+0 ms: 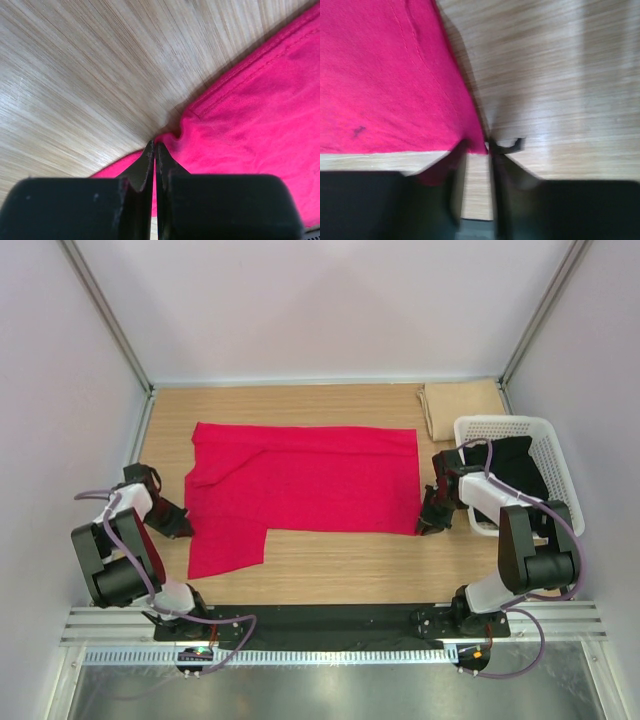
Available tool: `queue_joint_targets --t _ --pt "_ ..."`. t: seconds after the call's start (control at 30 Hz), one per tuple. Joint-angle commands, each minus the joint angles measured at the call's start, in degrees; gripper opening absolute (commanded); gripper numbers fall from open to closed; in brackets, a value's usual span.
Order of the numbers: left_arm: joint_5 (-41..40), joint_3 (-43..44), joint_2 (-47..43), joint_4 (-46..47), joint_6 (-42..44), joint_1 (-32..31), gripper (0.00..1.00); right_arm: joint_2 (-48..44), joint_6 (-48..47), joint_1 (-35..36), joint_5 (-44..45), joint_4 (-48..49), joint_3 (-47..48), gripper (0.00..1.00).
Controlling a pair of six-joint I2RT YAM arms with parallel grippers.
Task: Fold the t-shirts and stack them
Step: Fold the tshirt
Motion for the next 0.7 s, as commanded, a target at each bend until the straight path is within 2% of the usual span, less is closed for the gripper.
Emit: queue_joint_targets --t 0.0,0.1,0.4,0.67 --pt "-0.2 -0.5 -2.9 1.2 0.9 0.0 0.00 0.3 2.1 0.3 -1.0 4.4 -2.5 0.21" --pt "-0.4 -0.6 -4.3 0.5 0.5 0.1 0.00 0.7 2.1 0.3 -1.6 4.7 -2.6 0.02" --pt "-0.6 -0.1 -13.6 -3.0 -2.7 -0.1 0.00 -5.2 0.3 0.3 1.2 -3.2 3.1 0.01" --pt "0.5 8.8 -11.8 -4.0 -2.7 -1.5 0.00 -1.7 -0.5 0.3 2.6 -5.8 12.9 0.01"
